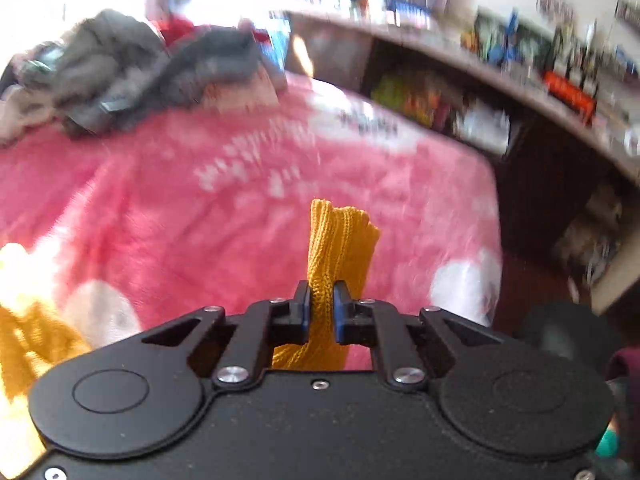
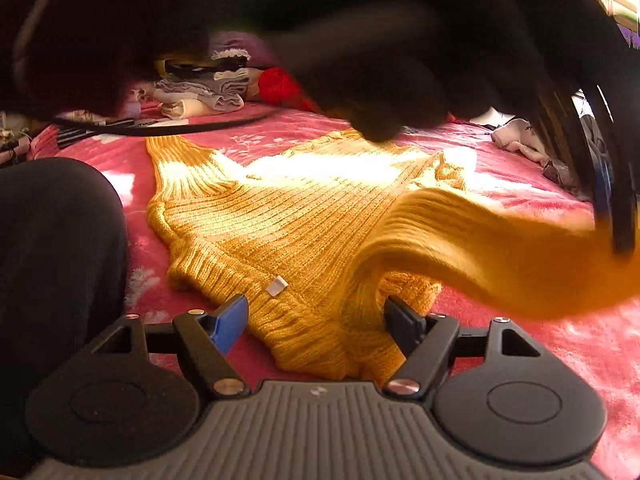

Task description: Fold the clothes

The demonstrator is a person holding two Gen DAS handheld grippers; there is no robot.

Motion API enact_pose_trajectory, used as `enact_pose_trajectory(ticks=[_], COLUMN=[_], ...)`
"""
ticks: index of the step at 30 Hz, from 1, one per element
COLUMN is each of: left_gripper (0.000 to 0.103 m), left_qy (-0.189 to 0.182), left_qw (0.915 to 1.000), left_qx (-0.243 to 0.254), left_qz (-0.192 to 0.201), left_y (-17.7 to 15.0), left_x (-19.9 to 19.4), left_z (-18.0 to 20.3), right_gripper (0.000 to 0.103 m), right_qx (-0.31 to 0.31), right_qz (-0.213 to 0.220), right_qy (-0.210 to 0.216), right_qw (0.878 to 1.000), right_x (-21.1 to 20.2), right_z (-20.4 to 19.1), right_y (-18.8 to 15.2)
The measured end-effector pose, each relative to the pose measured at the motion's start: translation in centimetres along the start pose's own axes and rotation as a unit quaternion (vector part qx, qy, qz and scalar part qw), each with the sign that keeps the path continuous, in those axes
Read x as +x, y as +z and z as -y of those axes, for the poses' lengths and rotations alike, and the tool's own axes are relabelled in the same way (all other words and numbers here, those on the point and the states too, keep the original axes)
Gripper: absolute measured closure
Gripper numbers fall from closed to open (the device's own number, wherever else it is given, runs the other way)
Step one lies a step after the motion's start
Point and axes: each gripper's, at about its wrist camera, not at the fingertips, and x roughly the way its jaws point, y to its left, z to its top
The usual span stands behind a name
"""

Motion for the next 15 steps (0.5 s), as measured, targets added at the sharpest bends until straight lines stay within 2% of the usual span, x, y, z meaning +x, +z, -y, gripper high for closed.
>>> enact_pose_trajectory(ticks=[2,4,8,11,13,15], left_gripper=[0.094,0.094,0.094,0.094,0.094,0.094], left_qy=[0.015,0.046,0.085,0.085,0.067,0.057], left_qw=[0.9984,0.9942,0.9805,0.9694,0.9601,0.9502], left_qx=[-0.021,-0.041,-0.101,-0.147,-0.176,-0.201], left_qz=[0.051,0.088,0.146,0.177,0.207,0.231], left_y=[-1.0,-2.4,-5.8,-7.9,-9.2,-9.9], left_x=[-3.5,-6.5,-10.4,-11.6,-12.2,-12.6], left_z=[-0.7,-1.4,-3.8,-5.8,-6.7,-7.4], right_gripper=[0.029,0.029,0.029,0.029,0.028,0.025], right_qx=[0.004,0.011,0.014,0.009,0.005,-0.004], right_qz=[0.002,0.006,0.019,0.029,0.033,0.016], right_qy=[0.001,0.004,0.002,0.003,0.005,0.011], right_qw=[1.0,1.0,1.0,1.0,0.999,1.0], right_x=[-0.1,-0.3,-0.9,-1.2,-1.3,-0.7], right_z=[0.1,0.2,0.3,0.1,-0.1,-0.4], right_y=[0.0,0.0,0.0,0.0,0.0,-0.1])
